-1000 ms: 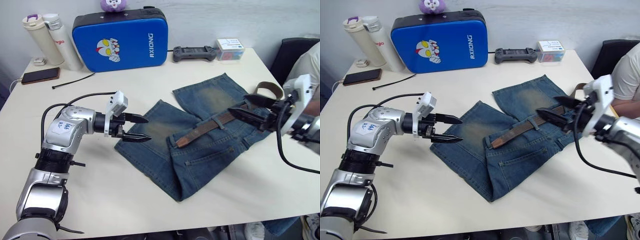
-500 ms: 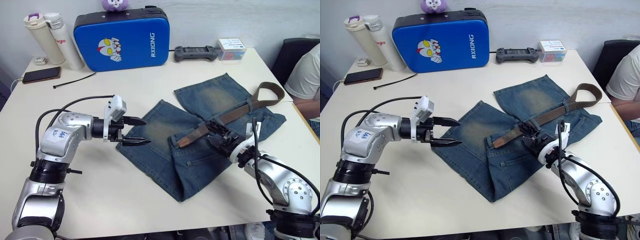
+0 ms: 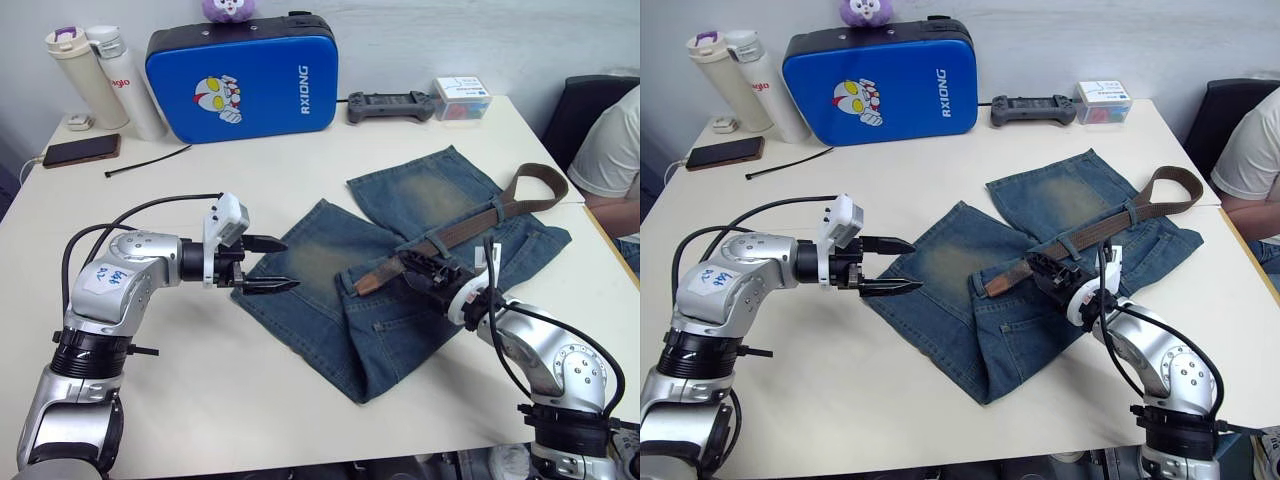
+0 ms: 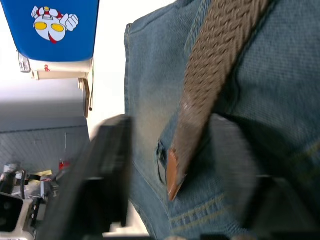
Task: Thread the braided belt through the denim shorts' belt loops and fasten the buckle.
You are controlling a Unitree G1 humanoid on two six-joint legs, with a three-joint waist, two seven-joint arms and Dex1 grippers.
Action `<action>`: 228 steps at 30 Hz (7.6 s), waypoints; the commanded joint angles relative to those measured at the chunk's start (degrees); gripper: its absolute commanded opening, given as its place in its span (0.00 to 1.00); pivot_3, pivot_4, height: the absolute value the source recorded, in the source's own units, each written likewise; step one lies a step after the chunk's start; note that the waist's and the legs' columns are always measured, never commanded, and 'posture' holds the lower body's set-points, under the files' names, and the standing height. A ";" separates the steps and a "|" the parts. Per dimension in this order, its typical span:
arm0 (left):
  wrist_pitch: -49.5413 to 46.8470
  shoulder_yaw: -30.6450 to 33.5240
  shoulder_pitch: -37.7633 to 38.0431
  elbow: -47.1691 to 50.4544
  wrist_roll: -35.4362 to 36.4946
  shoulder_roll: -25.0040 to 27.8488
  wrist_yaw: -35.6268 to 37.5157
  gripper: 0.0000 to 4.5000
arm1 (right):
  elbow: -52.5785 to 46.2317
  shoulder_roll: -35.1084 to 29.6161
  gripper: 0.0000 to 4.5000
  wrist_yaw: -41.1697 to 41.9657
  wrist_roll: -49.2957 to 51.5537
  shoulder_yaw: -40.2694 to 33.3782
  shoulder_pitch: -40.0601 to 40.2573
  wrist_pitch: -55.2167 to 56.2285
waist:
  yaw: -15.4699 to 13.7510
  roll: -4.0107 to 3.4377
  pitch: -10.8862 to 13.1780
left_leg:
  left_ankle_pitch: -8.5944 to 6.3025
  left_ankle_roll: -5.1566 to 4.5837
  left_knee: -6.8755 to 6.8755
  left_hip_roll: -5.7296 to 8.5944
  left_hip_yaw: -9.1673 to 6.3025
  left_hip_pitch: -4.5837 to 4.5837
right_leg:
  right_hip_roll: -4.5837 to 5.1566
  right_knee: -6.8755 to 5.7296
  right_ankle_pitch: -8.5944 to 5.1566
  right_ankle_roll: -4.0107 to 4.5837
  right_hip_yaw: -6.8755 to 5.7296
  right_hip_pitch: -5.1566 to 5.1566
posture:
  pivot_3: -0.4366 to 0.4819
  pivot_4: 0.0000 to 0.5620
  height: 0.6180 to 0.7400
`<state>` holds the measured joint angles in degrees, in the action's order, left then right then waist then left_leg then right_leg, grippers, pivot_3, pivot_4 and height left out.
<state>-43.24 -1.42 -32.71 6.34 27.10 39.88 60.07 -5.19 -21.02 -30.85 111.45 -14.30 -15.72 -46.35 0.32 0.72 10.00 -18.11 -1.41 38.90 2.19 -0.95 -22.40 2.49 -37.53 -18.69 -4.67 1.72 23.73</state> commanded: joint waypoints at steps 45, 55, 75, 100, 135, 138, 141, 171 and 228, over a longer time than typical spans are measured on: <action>1.33 -2.39 -1.54 0.62 -0.20 0.36 1.54 1.00 | -9.66 3.28 0.00 23.39 -39.53 14.23 -1.30 -12.14 | 1.34 0.22 -0.14 | 0.18 0.28 -0.75 0.00 0.03 0.21 | -0.06 -0.07 -0.07 0.13 0.12 0.21 | 0.48 0.27 0.99; 1.75 -2.55 -1.05 0.79 -0.50 0.24 1.49 1.00 | -6.75 10.86 0.64 6.99 -18.59 -0.44 -2.19 -3.72 | 1.28 0.20 -0.12 | 0.18 0.28 -0.75 0.01 0.03 0.14 | -0.03 -0.01 -0.07 0.12 0.11 0.22 | 0.48 0.27 0.99; 2.88 -3.45 -1.24 -0.08 -0.87 1.45 3.02 1.00 | -3.76 12.76 0.01 7.56 -21.80 7.37 -1.94 -5.09 | 1.69 0.15 -0.10 | 0.19 0.26 -0.84 -0.01 0.05 0.15 | -0.05 -0.02 -0.07 0.13 0.12 0.25 | 0.48 0.27 0.99; 18.66 -7.25 6.25 6.46 -10.06 6.11 4.93 1.00 | -27.18 -29.31 0.65 44.68 -54.02 19.84 -6.09 -14.26 | 1.10 -0.01 0.04 | 0.06 -0.09 -0.84 0.04 0.00 0.01 | 0.01 0.14 -0.07 0.12 0.11 0.29 | 0.48 0.27 0.99; 13.90 -13.12 7.65 7.43 -23.42 -0.95 -8.39 0.01 | -22.00 -19.57 0.00 50.42 -75.74 23.18 -6.71 -19.24 | -0.19 0.05 0.01 | 0.09 -0.05 -0.71 0.08 0.00 0.27 | 0.02 0.11 -0.06 0.12 0.11 0.08 | 0.48 0.27 0.99; 11.95 -10.82 7.31 7.89 -20.62 -0.42 -7.10 0.01 | -22.16 -19.14 0.00 50.52 -76.54 23.27 -6.01 -19.14 | -0.07 0.05 0.01 | 0.09 -0.04 -0.73 0.07 0.00 0.27 | 0.02 0.10 -0.06 0.12 0.11 0.09 | 0.48 0.27 0.99; 11.39 -9.41 7.44 8.68 -19.50 1.49 -5.56 0.01 | -21.67 -18.33 0.00 50.61 -77.38 23.46 -5.75 -19.23 | -0.02 0.06 0.01 | 0.10 -0.04 -0.74 0.07 0.00 0.26 | 0.01 0.08 -0.06 0.12 0.11 0.10 | 0.48 0.27 0.99; 50.16 40.87 65.14 1.70 -34.06 11.21 -19.91 0.01 | 3.76 -14.83 0.00 74.39 -90.27 37.25 -23.40 -7.53 | 2.89 0.77 -0.44 | 0.03 0.00 -1.80 -0.01 0.12 1.17 | 0.11 0.59 -0.21 0.45 0.12 -0.40 | 0.48 0.27 0.99; 33.68 -34.25 -11.28 -15.53 -22.20 -1.47 8.39 0.26 | -36.35 -45.61 1.00 84.87 -73.41 -9.39 1.74 -27.59 | -0.87 0.02 0.06 | 0.13 0.31 -0.82 -0.02 -0.01 0.24 | -0.11 0.58 -0.08 0.20 0.07 0.02 | 0.48 0.27 0.99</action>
<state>-14.46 -36.94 -43.21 -3.81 8.99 35.38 65.71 -40.59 -65.42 54.25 36.73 -22.80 -13.33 -74.82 -0.55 0.74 10.05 -17.99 -1.11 38.08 2.17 -0.96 -22.15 2.38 -36.97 -18.77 -4.47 1.80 23.74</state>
